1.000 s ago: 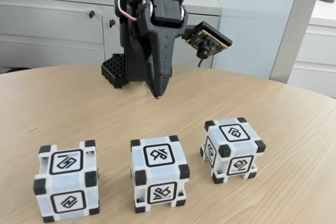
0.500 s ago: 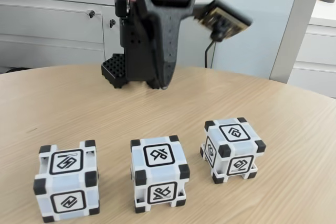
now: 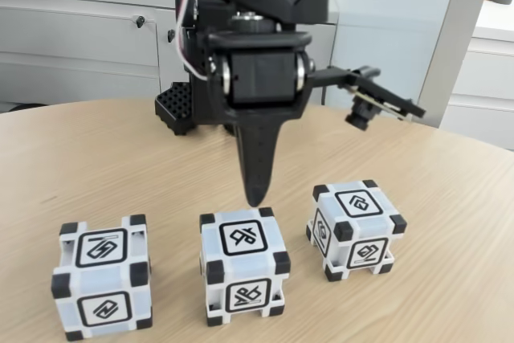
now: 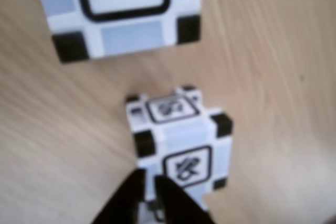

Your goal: Stack cubes from left to right.

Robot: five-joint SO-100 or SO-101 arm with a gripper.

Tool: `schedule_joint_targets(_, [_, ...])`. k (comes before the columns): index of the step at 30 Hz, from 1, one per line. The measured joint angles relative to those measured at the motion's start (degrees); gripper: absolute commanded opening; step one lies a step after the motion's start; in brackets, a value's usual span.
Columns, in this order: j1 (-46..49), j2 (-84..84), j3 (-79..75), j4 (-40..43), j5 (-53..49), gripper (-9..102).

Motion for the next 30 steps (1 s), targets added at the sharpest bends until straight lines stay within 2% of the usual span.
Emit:
schedule_joint_targets(4, [-1.93,0.00,-0.09,0.00,5.98,0])
schedule_joint_targets(8, [-10.55,0.00,-0.18,0.00,9.84,2])
schedule_joint_targets(12, [-17.23,0.00,-0.18,0.00,17.23,13])
schedule_joint_targets(15, [-18.98,0.00,-0.18,0.00,20.48,26])
schedule_joint_targets(19, [-19.07,-0.18,-0.18,0.00,21.36,39])
schedule_joint_targets(30, [-19.78,-1.23,-0.18,0.00,17.93,46])
